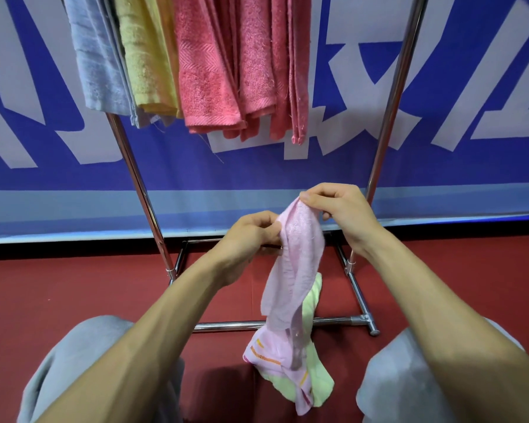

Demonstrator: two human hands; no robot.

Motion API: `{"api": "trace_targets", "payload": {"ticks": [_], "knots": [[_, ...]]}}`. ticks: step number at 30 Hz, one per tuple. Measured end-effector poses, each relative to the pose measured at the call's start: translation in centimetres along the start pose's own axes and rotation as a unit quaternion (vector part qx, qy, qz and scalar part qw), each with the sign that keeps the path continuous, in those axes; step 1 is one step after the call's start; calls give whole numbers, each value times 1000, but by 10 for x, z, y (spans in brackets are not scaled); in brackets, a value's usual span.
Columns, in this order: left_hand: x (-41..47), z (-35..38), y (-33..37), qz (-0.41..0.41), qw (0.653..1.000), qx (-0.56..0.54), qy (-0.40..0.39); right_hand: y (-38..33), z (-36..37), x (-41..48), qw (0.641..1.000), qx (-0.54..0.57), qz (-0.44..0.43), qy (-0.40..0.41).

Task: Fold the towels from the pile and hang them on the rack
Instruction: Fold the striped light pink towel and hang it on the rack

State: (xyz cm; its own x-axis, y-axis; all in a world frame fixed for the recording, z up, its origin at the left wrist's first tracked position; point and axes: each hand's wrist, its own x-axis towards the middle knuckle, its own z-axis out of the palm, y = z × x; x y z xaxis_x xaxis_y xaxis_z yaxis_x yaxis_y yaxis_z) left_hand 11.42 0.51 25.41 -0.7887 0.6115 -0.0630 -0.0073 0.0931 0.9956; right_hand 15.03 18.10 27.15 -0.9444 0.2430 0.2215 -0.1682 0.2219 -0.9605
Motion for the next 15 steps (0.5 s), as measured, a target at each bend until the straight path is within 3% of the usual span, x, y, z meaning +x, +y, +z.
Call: {"api": "trace_targets", "payload": {"ticks": [11,15], "knots": [[-3,6,-4,5,999,0,-32,3,10,2,985,154,72,29],[-3,10,-4,24,1000,14,-3,0,11,2,981,174,77,23]]}}
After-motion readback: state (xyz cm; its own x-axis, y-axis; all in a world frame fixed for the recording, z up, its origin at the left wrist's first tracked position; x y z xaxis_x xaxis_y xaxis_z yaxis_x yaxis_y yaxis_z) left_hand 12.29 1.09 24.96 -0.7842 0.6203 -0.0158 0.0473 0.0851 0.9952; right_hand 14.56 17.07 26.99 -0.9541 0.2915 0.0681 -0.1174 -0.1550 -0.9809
